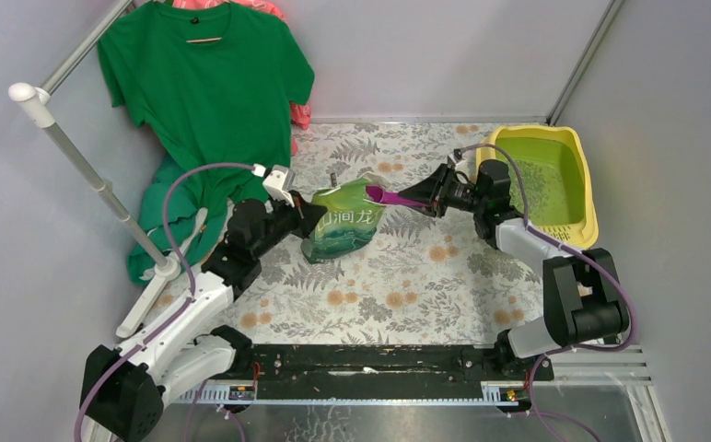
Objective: Fill the litter box with clean litter
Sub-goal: 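Scoop the cat litter from the cat litter bag.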
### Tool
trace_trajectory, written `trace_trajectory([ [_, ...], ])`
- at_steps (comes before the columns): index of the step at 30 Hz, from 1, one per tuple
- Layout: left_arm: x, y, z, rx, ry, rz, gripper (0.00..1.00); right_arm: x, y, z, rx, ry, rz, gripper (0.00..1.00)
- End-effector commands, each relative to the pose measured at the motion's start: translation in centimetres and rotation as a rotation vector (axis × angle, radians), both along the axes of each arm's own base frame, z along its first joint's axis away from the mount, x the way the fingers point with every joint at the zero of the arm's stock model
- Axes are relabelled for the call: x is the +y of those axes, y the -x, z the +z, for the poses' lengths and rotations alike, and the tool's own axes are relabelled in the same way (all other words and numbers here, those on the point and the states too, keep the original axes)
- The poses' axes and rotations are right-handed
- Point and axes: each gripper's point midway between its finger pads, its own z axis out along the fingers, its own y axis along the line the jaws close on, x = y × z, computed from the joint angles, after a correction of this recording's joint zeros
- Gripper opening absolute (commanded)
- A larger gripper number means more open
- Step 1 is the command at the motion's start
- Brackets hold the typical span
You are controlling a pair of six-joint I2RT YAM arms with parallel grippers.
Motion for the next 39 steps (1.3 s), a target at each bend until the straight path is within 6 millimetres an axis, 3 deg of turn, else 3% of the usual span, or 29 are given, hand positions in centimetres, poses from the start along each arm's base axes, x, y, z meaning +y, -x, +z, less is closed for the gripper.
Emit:
trace_trajectory([
  [1, 1.8, -1.2, 10.8, -0.303, 0.167, 0.069, 0.01, -1.1, 0.0, 3.1, -0.102, 0.030, 0.003, 0.00],
  [14, 1.9, -0.5, 11.4, -0.321, 0.188, 0.049, 0.01, -1.5, -0.1, 6.7, -0.146, 0.024, 0.011, 0.00],
  [23, 2.1, -0.6, 11.6, -0.326, 0.187, 0.057, 0.01, -3.2, 0.5, 8.4, -0.161, 0.019, 0.000, 0.00],
  [39, 1.8, -0.5, 11.7, -0.325, 0.201, 0.042, 0.01, -4.4, 2.3, 6.2, -0.116, -0.117, -0.022, 0.00],
])
